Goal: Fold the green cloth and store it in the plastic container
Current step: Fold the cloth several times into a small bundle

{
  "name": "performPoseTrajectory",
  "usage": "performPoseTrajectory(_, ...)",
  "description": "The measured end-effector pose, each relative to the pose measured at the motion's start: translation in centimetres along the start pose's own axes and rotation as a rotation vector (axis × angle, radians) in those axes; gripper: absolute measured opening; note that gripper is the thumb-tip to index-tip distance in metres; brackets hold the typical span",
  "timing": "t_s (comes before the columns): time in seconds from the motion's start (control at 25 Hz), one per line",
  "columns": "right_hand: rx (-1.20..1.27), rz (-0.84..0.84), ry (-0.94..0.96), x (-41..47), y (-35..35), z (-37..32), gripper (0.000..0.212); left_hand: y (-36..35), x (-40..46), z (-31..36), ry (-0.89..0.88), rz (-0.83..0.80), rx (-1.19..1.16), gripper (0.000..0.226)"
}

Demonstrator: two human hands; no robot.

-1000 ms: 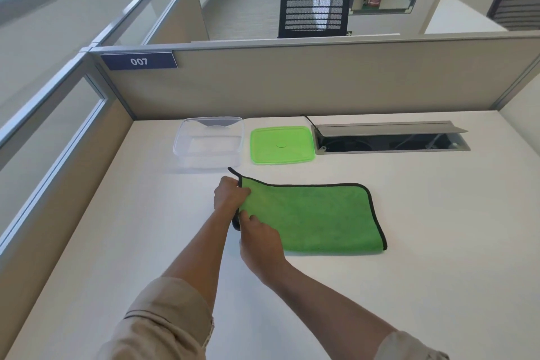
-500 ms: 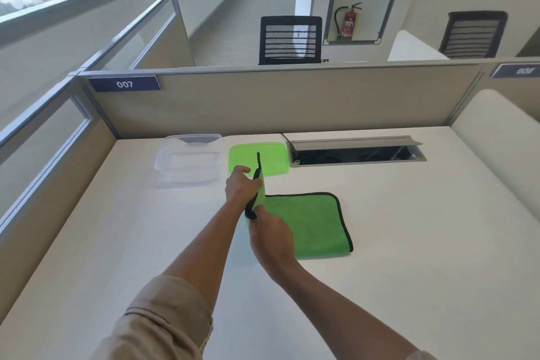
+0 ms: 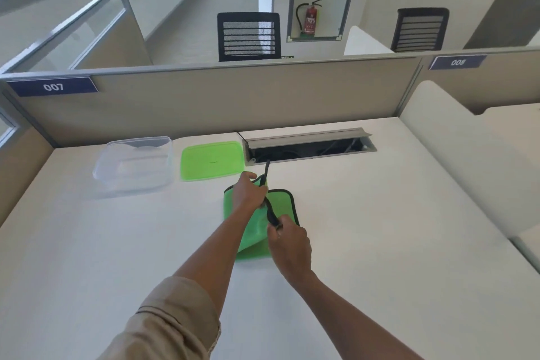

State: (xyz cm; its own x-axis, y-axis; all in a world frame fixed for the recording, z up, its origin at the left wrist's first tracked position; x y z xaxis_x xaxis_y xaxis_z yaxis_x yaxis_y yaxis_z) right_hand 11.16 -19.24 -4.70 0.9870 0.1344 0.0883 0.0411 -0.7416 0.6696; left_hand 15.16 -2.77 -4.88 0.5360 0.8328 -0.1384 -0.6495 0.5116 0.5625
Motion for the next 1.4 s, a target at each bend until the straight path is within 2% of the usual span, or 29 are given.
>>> performPoseTrajectory(0.16, 0.059, -0.091, -0.053, 0.9, 0.6, 3.2, 0.014, -3.4, -0.9, -0.3, -0.001, -0.022, 0.040, 0.040)
performPoseTrajectory(0.28, 0.064, -0.108, -0.073, 1.7, 0.9, 4.8, 0.016, -5.1, -1.6, -0.9, 0.019, -0.001, 0.055, 0.039)
performPoseTrajectory(0.44, 0.059, -0.119, -0.093, 2.5, 0.9, 6.2, 0.008, -6.3, -1.8, -1.0, 0.008, 0.021, 0.047, 0.038)
performPoseTrajectory(0.52, 0.068, -0.114, -0.123, 2.6, 0.9, 6.8, 0.012, -6.8, -1.9, -1.0, 0.030, 0.009, 0.000, 0.033)
performPoseTrajectory(0.64, 0.003, -0.102, -0.124, 2.7, 1.1, 7.6, 0.031, -8.0, -2.4, -1.6, 0.075, -0.096, -0.088, 0.026)
performPoseTrajectory(0.8, -0.155, -0.103, -0.008, 2.4, 1.8, 7.6, 0.036, -8.2, -3.4, -2.2, 0.078, -0.229, -0.167, 0.033)
performPoseTrajectory(0.88, -0.199, -0.072, 0.125, 2.1, 1.8, 7.3, 0.041, -7.3, -3.9, -2.1, -0.016, -0.215, -0.127, 0.033)
performPoseTrajectory(1.04, -0.168, 0.000, 0.433, 1.3, 1.1, 6.8, 0.045, -3.3, -5.9, -3.6, -0.370, 0.167, 0.195, 0.027)
performPoseTrajectory(1.12, -0.184, -0.008, 0.553, 1.0, 0.7, 6.9, 0.046, -1.9, -7.5, -5.3, -0.525, 0.263, 0.298, 0.026)
performPoseTrajectory(1.28, -0.335, -0.121, 0.661, 0.7, -0.6, 8.0, 0.054, -1.3, -9.1, -9.3, -0.717, 0.135, 0.485, 0.045)
performPoseTrajectory(1.4, -0.456, -0.205, 0.653, 0.8, -1.1, 9.3, 0.058, -0.9, -9.6, -11.4, -0.750, 0.041, 0.548, 0.045)
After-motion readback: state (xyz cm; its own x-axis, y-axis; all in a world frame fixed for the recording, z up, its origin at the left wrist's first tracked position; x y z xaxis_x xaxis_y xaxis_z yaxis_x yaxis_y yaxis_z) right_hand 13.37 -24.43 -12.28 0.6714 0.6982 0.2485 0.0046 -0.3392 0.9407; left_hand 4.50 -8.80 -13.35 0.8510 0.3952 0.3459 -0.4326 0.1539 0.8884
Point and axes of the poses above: each hand's wrist, its own x-axis towards the middle knuckle, its own y-axis out of the back of the hand, z = x × y, the point moved 4 cm from there along x, towards the middle knuckle, and after that the axes turned 13 degrees about z, right-handed, at the moved point
